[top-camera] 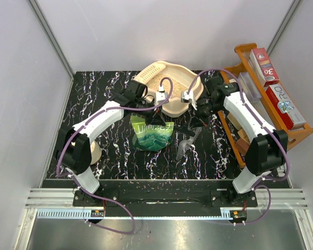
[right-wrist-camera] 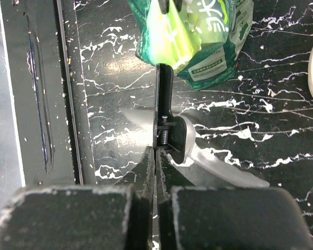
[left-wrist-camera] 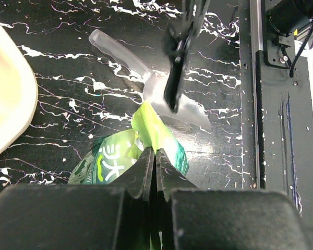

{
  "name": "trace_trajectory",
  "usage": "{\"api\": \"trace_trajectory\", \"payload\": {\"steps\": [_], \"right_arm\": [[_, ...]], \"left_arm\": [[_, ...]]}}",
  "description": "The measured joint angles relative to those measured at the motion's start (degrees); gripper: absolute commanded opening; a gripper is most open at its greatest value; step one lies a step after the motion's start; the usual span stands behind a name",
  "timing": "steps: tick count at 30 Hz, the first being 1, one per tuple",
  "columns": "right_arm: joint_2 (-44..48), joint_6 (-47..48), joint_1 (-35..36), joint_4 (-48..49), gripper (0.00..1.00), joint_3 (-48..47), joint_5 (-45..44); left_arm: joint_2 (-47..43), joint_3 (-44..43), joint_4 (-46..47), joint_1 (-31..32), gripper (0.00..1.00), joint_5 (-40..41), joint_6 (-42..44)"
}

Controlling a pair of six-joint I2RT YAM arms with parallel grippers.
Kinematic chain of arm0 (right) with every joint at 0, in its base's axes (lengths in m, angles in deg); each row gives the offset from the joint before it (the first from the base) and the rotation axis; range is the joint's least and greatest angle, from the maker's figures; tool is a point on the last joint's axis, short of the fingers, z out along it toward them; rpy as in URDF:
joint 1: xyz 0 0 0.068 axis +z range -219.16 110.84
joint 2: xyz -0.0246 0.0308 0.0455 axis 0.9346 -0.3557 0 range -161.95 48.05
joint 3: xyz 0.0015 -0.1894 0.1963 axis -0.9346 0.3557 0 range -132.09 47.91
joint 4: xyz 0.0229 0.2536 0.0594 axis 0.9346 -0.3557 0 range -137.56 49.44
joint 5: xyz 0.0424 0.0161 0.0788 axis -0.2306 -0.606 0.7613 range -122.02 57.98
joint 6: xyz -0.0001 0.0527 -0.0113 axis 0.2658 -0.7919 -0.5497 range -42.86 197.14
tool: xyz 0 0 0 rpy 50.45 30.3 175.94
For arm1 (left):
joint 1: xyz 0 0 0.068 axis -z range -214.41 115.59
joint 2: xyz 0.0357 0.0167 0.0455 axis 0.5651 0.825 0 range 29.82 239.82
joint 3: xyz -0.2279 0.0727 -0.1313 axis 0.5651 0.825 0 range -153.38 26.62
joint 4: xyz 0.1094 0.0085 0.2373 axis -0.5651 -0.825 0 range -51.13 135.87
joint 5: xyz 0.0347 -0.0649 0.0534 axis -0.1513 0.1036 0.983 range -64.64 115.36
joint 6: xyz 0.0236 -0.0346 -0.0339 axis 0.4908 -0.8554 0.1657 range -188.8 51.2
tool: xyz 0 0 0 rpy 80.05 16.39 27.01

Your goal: Fill the litter box with clean litter

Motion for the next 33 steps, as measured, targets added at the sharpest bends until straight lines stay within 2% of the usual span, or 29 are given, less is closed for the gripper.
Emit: {"api": "trace_trajectory", "payload": {"steps": [8, 14, 17, 21, 29, 30, 33], "right_arm": [[-3.61, -4.66, 1.55, 5.03, 0.00, 0.00, 0.50], [-3.61, -9.57, 1.60, 8.04, 0.00, 0.04, 2.49], [-3.63, -11.69, 1.62, 9.49, 0.00, 0.13, 3.26], [-3.63, -13.75, 1.64, 11.65, 0.00, 0.46, 4.31], [-3.63, -16.76, 2.10, 16.13, 0.00, 2.84, 5.20], [-3.63, -17.00, 2.32, 16.61, 0.00, 3.17, 5.20], [-3.63, -17.42, 2.99, 17.70, 0.00, 4.15, 5.11]], "left_arm": [[0.81, -1.03, -1.25, 0.00, 0.01, -0.02, 0.33], [1.33, -1.44, -1.25, 0.00, 0.23, -0.04, 0.11], [1.66, -1.49, -1.51, 0.00, 0.29, -0.17, -0.11], [2.03, -1.51, -2.10, 0.00, 0.33, -0.96, -0.46], [3.76, -2.21, -1.68, -0.07, 0.30, -2.58, -3.04], [4.11, -2.40, -1.57, -0.07, 0.27, -2.69, -3.58], [5.14, -2.86, -0.92, -0.20, 0.11, -2.86, -5.35]]}}
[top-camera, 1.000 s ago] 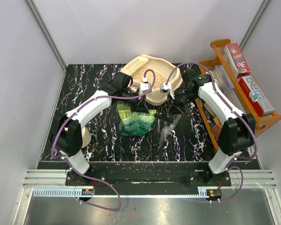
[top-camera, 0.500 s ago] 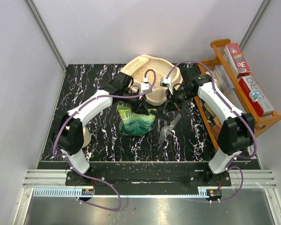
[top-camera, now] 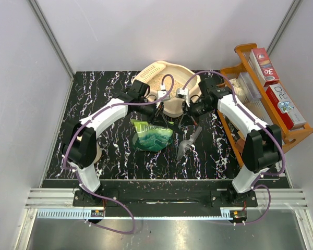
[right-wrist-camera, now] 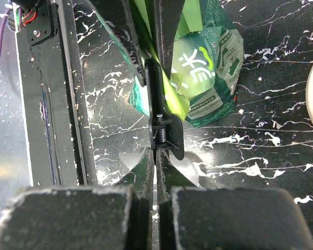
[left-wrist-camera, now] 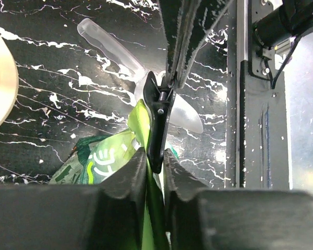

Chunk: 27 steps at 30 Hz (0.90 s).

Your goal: Fill the litter box with clean litter

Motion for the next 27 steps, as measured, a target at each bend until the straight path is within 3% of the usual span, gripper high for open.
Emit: {"api": "trace_trajectory", "payload": {"steps": [1, 2, 5, 9, 14, 23, 27], "right_arm": [[0.00, -0.04, 0.11, 0.09, 0.00, 0.26, -0.07], [0.00, -0.07, 0.15, 0.26, 0.10, 0.50, -0.07], [0.02, -0.61, 0.17, 0.81, 0.37, 0.90, -0.17], [0.33, -1.40, 0.20, 1.66, 0.51, 1.84, -0.44], [0.66, -2.10, 0.20, 1.68, 0.55, 3.17, -0.39], [0.66, -5.62, 0.13, 2.62, 0.52, 2.34, -2.36], [1.05, -5.46, -1.20, 3.34, 0.57, 0.96, -2.95]], "left_arm": [[0.13, -0.02, 0.09, -0.07, 0.02, -0.02, -0.63], [0.39, -0.04, 0.20, -0.20, 0.00, -0.15, -1.01], [0.48, -0.11, 0.31, -0.28, 0.00, -0.17, -1.68], [0.48, -0.24, 0.09, -0.24, 0.00, -0.13, -0.57], [0.48, -0.24, -0.04, -0.20, 0.00, 0.00, 1.18], [0.44, -0.22, -0.04, -0.17, 0.00, 0.50, 1.77], [0.24, -0.22, -0.33, -0.04, 0.00, 0.48, 1.86]]}}
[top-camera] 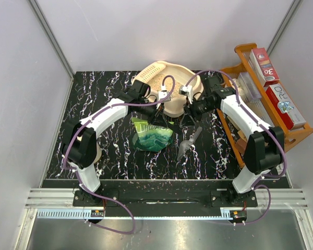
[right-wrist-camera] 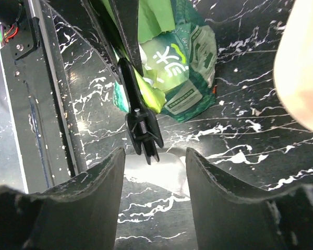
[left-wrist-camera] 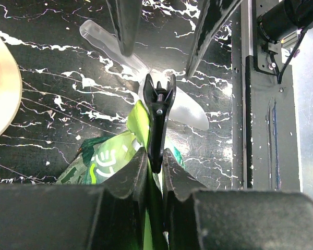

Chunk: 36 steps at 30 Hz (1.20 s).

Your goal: Fill the litter box with clean litter

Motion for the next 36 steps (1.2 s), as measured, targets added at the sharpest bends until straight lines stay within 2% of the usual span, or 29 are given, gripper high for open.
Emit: {"api": "trace_trajectory", "payload": {"steps": [4, 9, 14, 23, 25, 28, 29, 30, 31, 32, 33, 36], "right_arm": [[2.03, 2.16, -1.38, 1.18, 0.62, 1.88, 1.31], [2.16, 3.15, -0.76, 2.25, 0.63, 3.93, 3.17], [0.02, 3.58, 0.48, 3.15, 0.62, 3.74, 3.98], [-2.99, 3.26, 0.76, 3.93, 0.56, 2.64, 5.79], [-3.04, 2.89, 0.92, 3.93, 0.50, 2.64, 6.49], [-3.04, 2.32, 1.64, 4.24, 0.32, 2.64, 7.10], [-3.06, 1.97, 1.97, 4.33, 0.24, 2.64, 7.50], [-3.06, 2.01, 2.23, 4.37, 0.13, 2.64, 7.56], [-3.06, 2.05, 2.34, 4.11, 0.06, 2.62, 7.78], [-3.06, 2.36, 2.34, 3.93, 0.03, 2.62, 7.87], [-3.06, 2.64, 2.34, 3.80, 0.00, 2.58, 7.82], [-3.02, 4.57, 2.32, 2.05, 0.00, 1.92, 7.43]], "left_arm": [[0.00, 0.00, -0.09, 0.07, 0.00, -0.26, 0.39], [-0.13, 0.00, -0.42, 0.09, 0.00, -0.66, 0.96], [-0.31, -0.02, -0.66, 0.09, 0.00, -0.68, 1.46], [-0.33, 0.00, -0.66, 0.09, 0.00, -0.66, 1.46], [-0.31, 0.00, -0.66, 0.09, 0.00, -0.66, 1.44], [-0.31, 0.00, -0.63, 0.09, 0.00, -0.66, 1.42], [-0.31, -0.02, -0.63, 0.09, 0.00, -0.63, 1.42], [-0.33, -0.02, -0.68, 0.09, 0.03, -0.61, 1.42], [-0.31, -0.02, -0.81, 0.02, 0.10, -0.52, 1.40], [-0.31, -0.02, -0.85, -0.07, 0.19, -0.50, 1.20], [-0.33, -0.02, -0.87, -0.11, 0.24, -0.50, 1.01], [-0.39, -0.02, -0.96, -0.07, 0.31, -0.42, 0.76]]}}
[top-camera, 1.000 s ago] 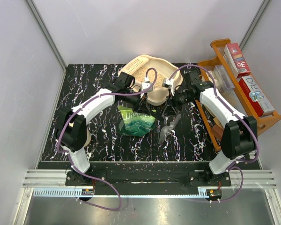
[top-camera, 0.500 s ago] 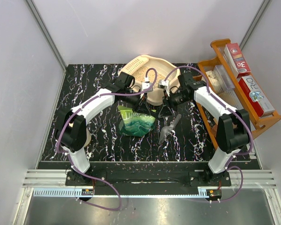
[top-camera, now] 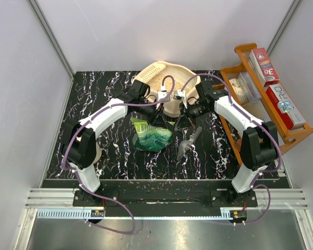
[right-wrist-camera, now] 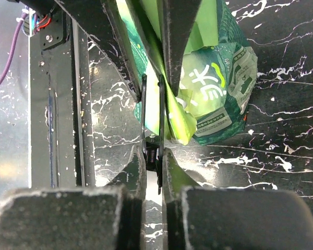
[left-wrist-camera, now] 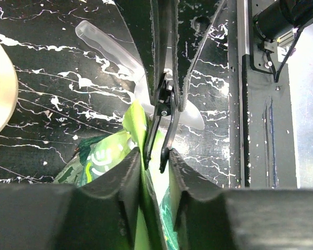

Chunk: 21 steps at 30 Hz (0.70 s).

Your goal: Fill the litter box with clean litter

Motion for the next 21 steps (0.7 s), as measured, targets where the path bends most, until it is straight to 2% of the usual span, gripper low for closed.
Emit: {"api": "trace_trajectory", "payload": {"steps": [4, 8, 12, 13, 17, 21], "right_arm": [[1.33, 4.48, -0.46, -2.99, 0.00, -0.31, -0.87], [4.83, 8.74, -2.01, -7.52, 0.00, -0.31, -2.73], [9.27, 11.78, -3.50, -10.67, 0.00, -1.20, -4.31], [10.08, 12.61, -3.61, -11.06, 0.00, -1.60, -4.70], [10.95, 15.08, -3.61, -11.76, 0.00, -2.23, -6.03], [8.74, 16.06, -3.54, -11.37, 0.00, -2.23, -7.50]], "left_arm": [[-0.66, 0.00, -0.48, 0.22, 0.32, 0.04, 0.68], [-1.38, 0.02, -1.31, 0.22, 0.28, 0.35, 1.92], [-1.40, 0.02, -1.60, -0.09, 0.15, 0.48, 2.67], [-1.40, 0.02, -1.60, -0.13, 0.09, 0.59, 2.75], [-1.40, 0.02, -1.53, -0.15, 0.02, 0.94, 2.86], [-1.40, 0.02, -1.55, -0.15, 0.00, 0.94, 2.80]]}}
